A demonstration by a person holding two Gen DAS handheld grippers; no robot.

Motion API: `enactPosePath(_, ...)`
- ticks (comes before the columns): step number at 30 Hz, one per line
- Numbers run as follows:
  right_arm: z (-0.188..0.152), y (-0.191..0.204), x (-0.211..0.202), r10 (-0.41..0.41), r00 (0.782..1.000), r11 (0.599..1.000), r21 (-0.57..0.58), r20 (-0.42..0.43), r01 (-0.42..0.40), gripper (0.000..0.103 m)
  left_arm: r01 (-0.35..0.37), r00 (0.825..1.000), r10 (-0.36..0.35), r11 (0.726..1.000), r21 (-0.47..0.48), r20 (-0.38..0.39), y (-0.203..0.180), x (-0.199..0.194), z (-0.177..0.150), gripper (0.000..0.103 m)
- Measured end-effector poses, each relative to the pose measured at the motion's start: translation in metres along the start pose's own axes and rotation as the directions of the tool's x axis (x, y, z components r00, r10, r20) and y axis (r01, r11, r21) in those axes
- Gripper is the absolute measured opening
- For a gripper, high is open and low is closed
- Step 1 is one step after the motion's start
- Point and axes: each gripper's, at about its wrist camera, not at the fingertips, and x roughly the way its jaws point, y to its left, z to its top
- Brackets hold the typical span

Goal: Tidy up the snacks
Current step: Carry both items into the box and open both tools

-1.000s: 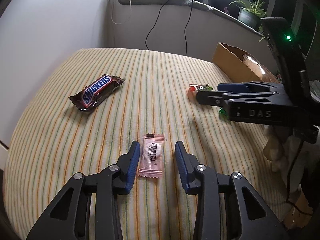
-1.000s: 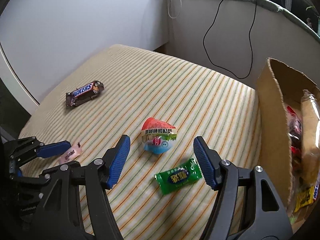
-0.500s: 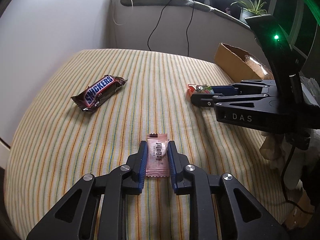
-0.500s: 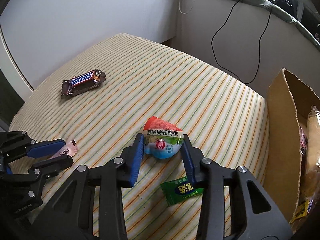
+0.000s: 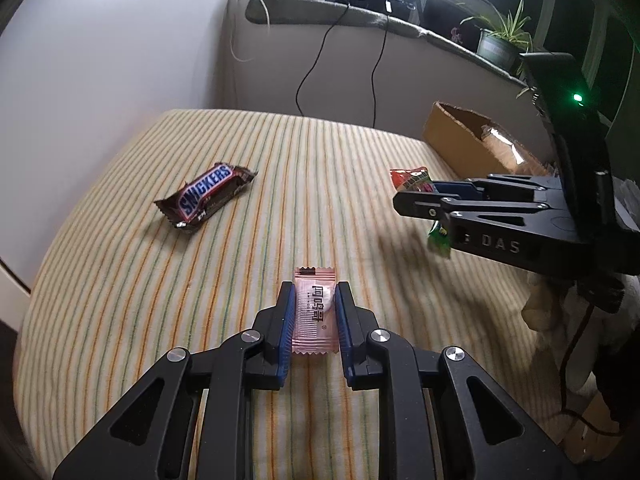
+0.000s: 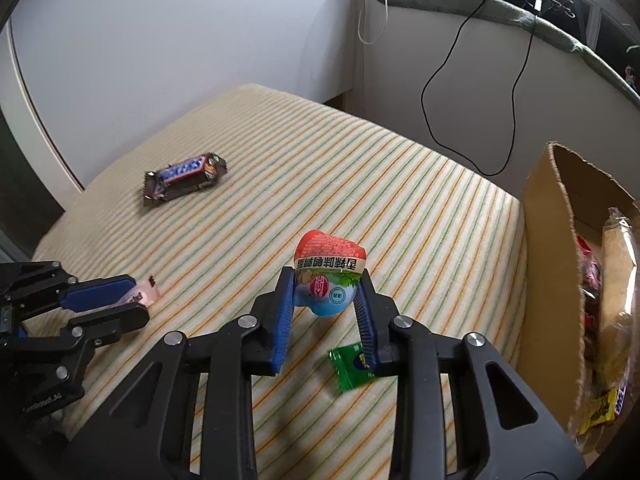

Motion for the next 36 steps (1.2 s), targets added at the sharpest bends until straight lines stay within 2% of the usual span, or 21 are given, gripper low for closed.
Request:
enactPosePath(11,-0.006,-0.019,-0.061,-0.002,0.994,1.0,0.031,0.105,-0.001,0.03,0.038,0.999,-0.039,0.998,0.04,0.037,-0.031,-0.005,0.015,0.018)
enactPosePath(20,-0.012,-0.07,-0.106,-0.081,0.983,0.993,0.097,0.167,0.066,0.03,0.098,0.993,-0.104,0.991,0.087,0.062,-0.069,0.004,0.041,0.018)
enactPosePath(30,-0.023,-0.138,-0.132,-0.182,0.968,0.97,0.192,0.175,0.148,0.03,0.159,0.981,-0.174,0.976,0.152,0.087,-0.121,0.028,0.084,0.018)
enactPosePath(36,-0.032,-0.169,-0.134,-0.213,0.965,0.958,0.23,0.156,0.174,0.03,0.184,0.976,-0.202,0.964,0.193,0.079,-0.15,0.048,0.111,0.018)
